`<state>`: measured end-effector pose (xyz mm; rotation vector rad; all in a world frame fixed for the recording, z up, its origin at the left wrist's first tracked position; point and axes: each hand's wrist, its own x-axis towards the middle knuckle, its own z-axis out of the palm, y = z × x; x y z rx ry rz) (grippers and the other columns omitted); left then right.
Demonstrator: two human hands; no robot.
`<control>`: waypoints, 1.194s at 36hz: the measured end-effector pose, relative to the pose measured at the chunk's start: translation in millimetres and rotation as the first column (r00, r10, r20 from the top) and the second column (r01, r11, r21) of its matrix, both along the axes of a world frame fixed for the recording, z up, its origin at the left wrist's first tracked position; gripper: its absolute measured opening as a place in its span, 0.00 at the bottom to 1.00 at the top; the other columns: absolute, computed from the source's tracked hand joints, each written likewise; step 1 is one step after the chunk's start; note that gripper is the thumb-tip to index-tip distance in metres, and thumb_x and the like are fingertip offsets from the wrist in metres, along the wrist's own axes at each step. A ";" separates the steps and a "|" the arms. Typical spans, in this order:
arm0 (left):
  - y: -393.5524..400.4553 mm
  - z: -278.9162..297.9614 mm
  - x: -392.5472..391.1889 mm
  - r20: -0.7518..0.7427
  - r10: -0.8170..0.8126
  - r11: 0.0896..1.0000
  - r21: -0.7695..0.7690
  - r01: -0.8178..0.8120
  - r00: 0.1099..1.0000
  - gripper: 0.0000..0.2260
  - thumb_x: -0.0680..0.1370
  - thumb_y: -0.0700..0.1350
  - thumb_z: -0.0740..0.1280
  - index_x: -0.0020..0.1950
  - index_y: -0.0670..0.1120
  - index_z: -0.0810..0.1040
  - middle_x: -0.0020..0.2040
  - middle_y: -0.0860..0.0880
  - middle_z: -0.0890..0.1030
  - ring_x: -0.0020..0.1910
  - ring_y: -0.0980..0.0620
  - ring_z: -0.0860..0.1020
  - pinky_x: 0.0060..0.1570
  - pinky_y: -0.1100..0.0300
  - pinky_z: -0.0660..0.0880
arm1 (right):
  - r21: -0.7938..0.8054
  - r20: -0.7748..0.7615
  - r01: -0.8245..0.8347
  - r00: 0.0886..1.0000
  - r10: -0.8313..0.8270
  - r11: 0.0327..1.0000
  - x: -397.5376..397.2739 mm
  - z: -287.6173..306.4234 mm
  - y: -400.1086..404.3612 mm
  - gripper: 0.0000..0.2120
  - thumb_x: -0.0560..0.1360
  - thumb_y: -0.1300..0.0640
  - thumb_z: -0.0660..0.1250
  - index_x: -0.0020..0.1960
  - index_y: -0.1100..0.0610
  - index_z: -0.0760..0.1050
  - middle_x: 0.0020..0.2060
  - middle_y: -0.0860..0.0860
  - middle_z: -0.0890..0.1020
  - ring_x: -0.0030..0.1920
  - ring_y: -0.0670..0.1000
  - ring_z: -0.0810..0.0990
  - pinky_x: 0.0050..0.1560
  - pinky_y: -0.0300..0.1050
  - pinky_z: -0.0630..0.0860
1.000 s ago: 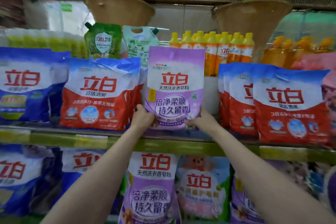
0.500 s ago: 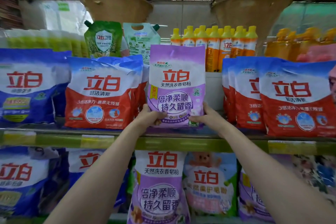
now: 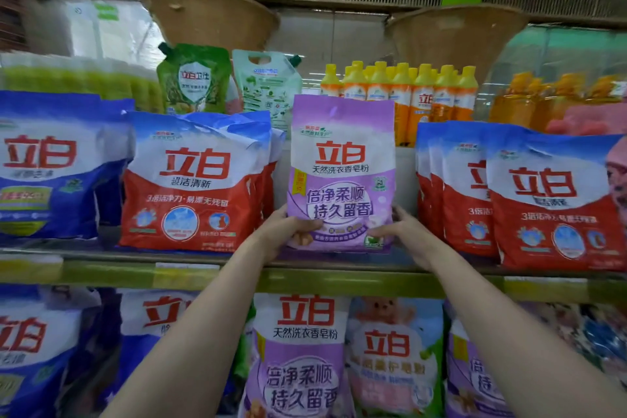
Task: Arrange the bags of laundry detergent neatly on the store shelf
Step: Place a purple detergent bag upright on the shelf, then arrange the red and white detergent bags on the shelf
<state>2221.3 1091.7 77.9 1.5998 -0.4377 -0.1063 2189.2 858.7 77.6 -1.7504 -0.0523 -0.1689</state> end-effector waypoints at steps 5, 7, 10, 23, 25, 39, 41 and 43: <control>0.8 -1.4 0.7 0.045 -0.009 0.999 0.047 0.007 0.999 0.06 0.74 0.38 0.70 0.49 0.43 0.77 0.26 0.52 0.80 0.24 0.59 0.76 0.27 0.68 0.73 | -0.021 0.031 -0.023 0.999 0.024 0.999 -1.3 1.0 2.3 0.29 0.70 0.73 0.68 0.66 0.53 0.69 0.53 0.51 0.81 0.53 0.53 0.79 0.59 0.51 0.73; -0.7 -3.4 2.6 0.059 0.037 0.998 0.046 -0.039 0.998 0.07 0.73 0.38 0.72 0.48 0.43 0.77 0.26 0.52 0.80 0.24 0.58 0.76 0.29 0.66 0.75 | -0.029 0.036 -0.031 0.999 0.032 0.999 -3.5 2.0 6.1 0.26 0.72 0.72 0.67 0.63 0.51 0.69 0.53 0.50 0.80 0.50 0.48 0.79 0.48 0.37 0.75; -5.2 -6.6 4.0 0.113 0.129 0.989 0.064 -0.136 0.985 0.07 0.72 0.40 0.74 0.46 0.44 0.78 0.25 0.53 0.79 0.24 0.57 0.75 0.34 0.59 0.75 | -0.075 0.081 0.010 0.997 -0.004 0.997 -8.4 3.6 13.0 0.24 0.74 0.72 0.65 0.66 0.55 0.67 0.56 0.51 0.78 0.54 0.49 0.76 0.42 0.29 0.75; -46.2 20.3 -55.5 0.760 0.348 0.569 0.293 -0.768 0.548 0.21 0.72 0.41 0.69 0.60 0.38 0.65 0.60 0.41 0.66 0.60 0.42 0.67 0.59 0.54 0.67 | -0.596 0.171 0.307 0.951 -0.257 0.742 -47.5 24.0 10.8 0.37 0.73 0.47 0.70 0.73 0.63 0.59 0.69 0.59 0.70 0.67 0.58 0.70 0.64 0.49 0.69; -63.9 21.6 -58.9 0.727 0.270 0.647 0.349 -0.678 0.632 0.19 0.73 0.44 0.70 0.59 0.38 0.68 0.60 0.41 0.69 0.60 0.42 0.69 0.59 0.52 0.68 | -0.622 0.195 0.339 0.940 -0.279 0.706 -54.8 26.2 -1.4 0.36 0.73 0.49 0.70 0.73 0.62 0.59 0.70 0.59 0.68 0.69 0.57 0.69 0.67 0.49 0.67; -224.1 27.2 -74.6 0.565 0.083 0.756 0.501 -0.421 0.821 0.17 0.74 0.48 0.68 0.58 0.38 0.74 0.58 0.39 0.78 0.59 0.40 0.75 0.56 0.52 0.72 | -0.573 0.244 0.564 0.810 -0.534 0.594 -119.1 39.5 -172.1 0.29 0.73 0.57 0.70 0.70 0.64 0.64 0.66 0.61 0.71 0.67 0.59 0.70 0.62 0.45 0.67; -245.6 27.3 -76.9 0.531 0.091 0.760 0.509 -0.403 0.842 0.17 0.75 0.49 0.68 0.56 0.38 0.75 0.57 0.39 0.79 0.57 0.41 0.76 0.54 0.52 0.72 | -0.571 0.232 0.596 0.776 -0.586 0.564 -125.9 40.5 -198.3 0.30 0.73 0.57 0.70 0.69 0.66 0.62 0.66 0.63 0.70 0.67 0.60 0.68 0.63 0.47 0.66; -265.6 26.5 -78.0 0.507 0.108 0.753 0.519 -0.403 0.855 0.17 0.75 0.51 0.68 0.54 0.38 0.75 0.56 0.40 0.79 0.57 0.40 0.76 0.52 0.53 0.72 | -0.525 0.199 0.614 0.762 -0.616 0.590 -129.7 37.9 -223.4 0.30 0.71 0.58 0.71 0.68 0.67 0.63 0.66 0.62 0.71 0.67 0.61 0.70 0.63 0.48 0.68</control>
